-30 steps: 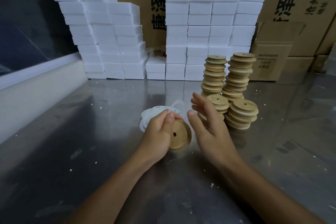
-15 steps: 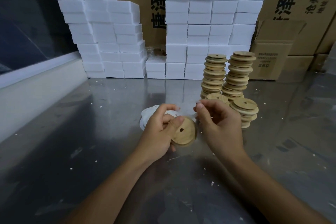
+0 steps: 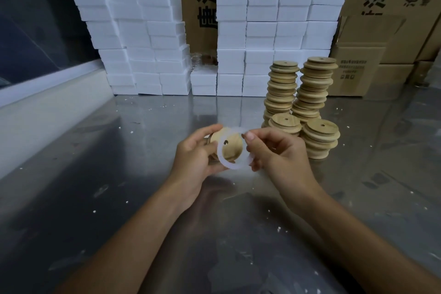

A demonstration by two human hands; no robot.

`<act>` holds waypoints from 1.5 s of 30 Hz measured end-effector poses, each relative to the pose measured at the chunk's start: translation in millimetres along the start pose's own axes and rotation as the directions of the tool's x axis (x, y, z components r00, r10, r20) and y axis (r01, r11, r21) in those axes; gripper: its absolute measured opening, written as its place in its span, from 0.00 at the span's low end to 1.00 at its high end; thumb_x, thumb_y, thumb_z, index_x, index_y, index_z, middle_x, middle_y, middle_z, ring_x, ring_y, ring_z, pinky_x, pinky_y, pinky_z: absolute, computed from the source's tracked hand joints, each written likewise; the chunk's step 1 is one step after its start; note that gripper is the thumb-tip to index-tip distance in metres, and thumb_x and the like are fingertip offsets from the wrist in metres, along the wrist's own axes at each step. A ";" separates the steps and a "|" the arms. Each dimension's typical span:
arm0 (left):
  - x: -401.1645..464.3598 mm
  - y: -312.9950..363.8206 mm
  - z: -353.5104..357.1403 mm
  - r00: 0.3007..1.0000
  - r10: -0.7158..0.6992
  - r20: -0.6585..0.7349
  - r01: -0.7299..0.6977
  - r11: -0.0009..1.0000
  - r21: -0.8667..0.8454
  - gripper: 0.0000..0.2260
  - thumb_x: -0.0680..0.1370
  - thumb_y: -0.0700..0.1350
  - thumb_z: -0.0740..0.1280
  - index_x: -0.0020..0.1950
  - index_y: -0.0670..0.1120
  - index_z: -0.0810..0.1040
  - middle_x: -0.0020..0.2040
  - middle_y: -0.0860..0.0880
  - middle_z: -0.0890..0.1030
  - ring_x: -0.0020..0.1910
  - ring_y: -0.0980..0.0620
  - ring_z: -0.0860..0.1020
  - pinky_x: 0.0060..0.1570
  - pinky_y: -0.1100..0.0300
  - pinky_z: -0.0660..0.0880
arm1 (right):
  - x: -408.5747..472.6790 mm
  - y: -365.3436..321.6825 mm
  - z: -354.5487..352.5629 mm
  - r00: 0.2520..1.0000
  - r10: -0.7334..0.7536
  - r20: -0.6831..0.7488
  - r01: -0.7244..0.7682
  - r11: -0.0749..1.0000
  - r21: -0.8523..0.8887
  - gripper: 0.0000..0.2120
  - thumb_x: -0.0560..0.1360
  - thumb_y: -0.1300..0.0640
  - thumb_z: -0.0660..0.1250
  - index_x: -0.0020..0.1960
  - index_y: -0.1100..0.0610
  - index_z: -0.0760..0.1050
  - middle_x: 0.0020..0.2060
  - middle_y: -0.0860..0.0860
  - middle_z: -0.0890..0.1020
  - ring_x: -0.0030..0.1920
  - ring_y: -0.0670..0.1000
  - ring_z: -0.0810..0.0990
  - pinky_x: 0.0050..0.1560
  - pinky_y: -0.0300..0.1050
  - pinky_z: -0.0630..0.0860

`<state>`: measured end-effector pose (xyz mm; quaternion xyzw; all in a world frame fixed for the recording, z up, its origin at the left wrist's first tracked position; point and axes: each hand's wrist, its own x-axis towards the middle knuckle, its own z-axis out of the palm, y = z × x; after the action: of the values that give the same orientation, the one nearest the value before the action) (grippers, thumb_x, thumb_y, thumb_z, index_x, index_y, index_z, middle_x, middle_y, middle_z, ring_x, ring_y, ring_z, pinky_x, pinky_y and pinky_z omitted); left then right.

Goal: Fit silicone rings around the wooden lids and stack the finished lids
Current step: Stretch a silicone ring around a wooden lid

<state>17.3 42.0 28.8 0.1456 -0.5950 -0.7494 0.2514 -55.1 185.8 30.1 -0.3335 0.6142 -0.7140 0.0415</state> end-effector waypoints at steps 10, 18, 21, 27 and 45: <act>-2.6 -4.3 3.6 0.992 0.073 0.099 -0.081 0.994 0.080 0.08 0.77 0.44 0.69 0.55 0.48 0.83 0.54 0.44 0.83 0.52 0.45 0.83 0.41 0.51 0.82 | 1.2 10.2 -1.1 0.998 -0.045 -0.047 0.038 0.988 -0.147 0.05 0.75 0.59 0.72 0.48 0.60 0.84 0.37 0.54 0.85 0.33 0.49 0.80 0.34 0.40 0.76; -3.1 -10.6 3.2 0.970 0.219 0.105 -0.239 0.936 0.260 0.06 0.79 0.44 0.67 0.53 0.52 0.83 0.54 0.47 0.82 0.50 0.45 0.82 0.35 0.52 0.81 | 2.2 16.0 -4.2 0.994 -0.087 -0.059 0.071 0.968 -0.242 0.03 0.75 0.57 0.73 0.47 0.55 0.85 0.41 0.50 0.86 0.41 0.55 0.85 0.44 0.59 0.82; -4.0 -11.5 5.4 0.956 0.271 0.112 -0.293 0.908 0.299 0.07 0.79 0.43 0.67 0.54 0.48 0.83 0.52 0.47 0.82 0.48 0.46 0.83 0.33 0.52 0.81 | 3.1 17.3 -4.6 0.995 -0.072 -0.066 0.055 0.972 -0.229 0.02 0.75 0.57 0.73 0.46 0.52 0.85 0.41 0.49 0.86 0.39 0.54 0.84 0.40 0.53 0.81; -5.2 -11.2 5.2 0.943 0.306 0.128 -0.332 0.876 0.351 0.07 0.80 0.45 0.65 0.54 0.48 0.82 0.50 0.47 0.82 0.46 0.47 0.83 0.31 0.54 0.80 | 3.7 17.0 -5.4 0.996 -0.047 -0.074 0.031 0.978 -0.204 0.02 0.75 0.57 0.73 0.46 0.53 0.84 0.38 0.48 0.86 0.37 0.59 0.83 0.35 0.52 0.82; -6.9 -12.3 5.7 0.909 0.384 0.165 -0.416 0.800 0.431 0.05 0.82 0.48 0.61 0.48 0.52 0.75 0.41 0.45 0.81 0.36 0.48 0.83 0.28 0.51 0.80 | 3.5 11.7 -4.0 1.000 0.027 -0.003 -0.028 0.993 -0.114 0.06 0.76 0.58 0.71 0.47 0.61 0.82 0.35 0.55 0.84 0.27 0.49 0.80 0.28 0.40 0.77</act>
<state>17.6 52.5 17.8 0.0455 -0.7798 -0.5227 0.3415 -64.0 184.8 20.9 -0.3261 0.6587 -0.6774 0.0316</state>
